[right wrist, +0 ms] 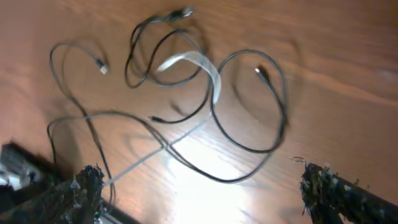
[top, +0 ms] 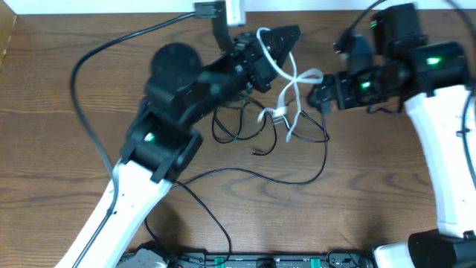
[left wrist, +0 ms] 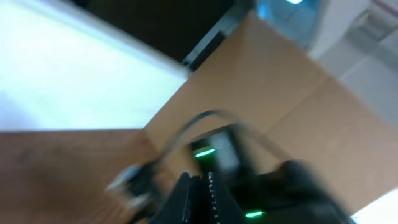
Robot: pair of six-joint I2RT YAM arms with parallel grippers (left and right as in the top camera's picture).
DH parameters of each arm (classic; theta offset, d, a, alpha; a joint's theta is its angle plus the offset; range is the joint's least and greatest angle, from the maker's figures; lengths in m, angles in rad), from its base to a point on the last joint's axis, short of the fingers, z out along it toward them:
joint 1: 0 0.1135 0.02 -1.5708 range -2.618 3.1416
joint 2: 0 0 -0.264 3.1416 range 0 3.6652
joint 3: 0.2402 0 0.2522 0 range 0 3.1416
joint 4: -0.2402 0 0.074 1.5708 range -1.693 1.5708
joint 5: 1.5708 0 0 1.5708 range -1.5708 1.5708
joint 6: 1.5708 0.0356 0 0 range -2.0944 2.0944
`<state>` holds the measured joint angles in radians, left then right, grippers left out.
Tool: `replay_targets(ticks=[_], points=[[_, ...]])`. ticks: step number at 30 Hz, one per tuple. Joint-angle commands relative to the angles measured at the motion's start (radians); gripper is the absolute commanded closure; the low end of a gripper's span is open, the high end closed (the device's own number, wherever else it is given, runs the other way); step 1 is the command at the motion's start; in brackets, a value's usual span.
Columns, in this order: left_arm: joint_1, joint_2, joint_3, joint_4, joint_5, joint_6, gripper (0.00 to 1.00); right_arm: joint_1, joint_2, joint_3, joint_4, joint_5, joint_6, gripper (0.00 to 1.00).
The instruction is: Untangle cables
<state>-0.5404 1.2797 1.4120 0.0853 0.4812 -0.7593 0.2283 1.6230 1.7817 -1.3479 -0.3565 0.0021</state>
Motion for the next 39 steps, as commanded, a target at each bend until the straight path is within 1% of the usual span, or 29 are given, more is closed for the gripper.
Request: replay_targets(ticks=[1,4,8,16,20,24,27,30,32,34,36,39], points=[[0.001,-0.050,0.008,0.010,0.010,-0.009,0.92,0.045,0.000,-0.063,0.044,-0.066,-0.073,0.01],[0.001,-0.066,0.008,0.010,-0.003,-0.009,0.92,0.078,0.000,-0.092,0.071,-0.122,-0.125,0.01],[0.001,-0.068,0.008,0.013,-0.003,-0.010,0.92,0.101,0.000,-0.093,0.082,-0.122,-0.133,0.01],[0.004,-0.074,0.011,0.147,-0.004,-0.010,0.92,0.108,0.000,-0.093,0.070,-0.156,-0.156,0.01],[0.034,-0.076,0.011,0.127,-0.082,-0.017,0.93,0.107,0.000,-0.093,0.061,-0.204,-0.207,0.01],[0.093,-0.079,0.011,0.070,-0.165,-0.109,0.93,0.106,0.000,-0.093,0.082,-0.204,-0.213,0.01],[0.131,-0.079,0.011,0.026,-0.184,-0.188,0.92,0.106,0.000,-0.093,0.114,-0.223,-0.214,0.01],[0.143,-0.079,0.011,0.021,-0.185,-0.189,0.93,0.107,-0.001,-0.093,0.166,-0.306,-0.218,0.01],[0.143,-0.079,0.011,0.022,-0.197,-0.190,0.92,0.110,-0.001,-0.093,0.198,-0.377,-0.249,0.01],[0.143,-0.079,0.011,0.022,-0.206,-0.190,0.93,0.119,0.000,-0.093,0.236,-0.406,-0.264,0.01],[0.143,-0.079,0.011,0.021,-0.205,-0.216,0.93,0.132,0.000,-0.093,0.279,-0.406,-0.249,0.01],[0.142,-0.079,0.011,0.026,-0.201,-0.301,0.92,0.160,0.000,-0.093,0.345,-0.405,-0.240,0.01]])
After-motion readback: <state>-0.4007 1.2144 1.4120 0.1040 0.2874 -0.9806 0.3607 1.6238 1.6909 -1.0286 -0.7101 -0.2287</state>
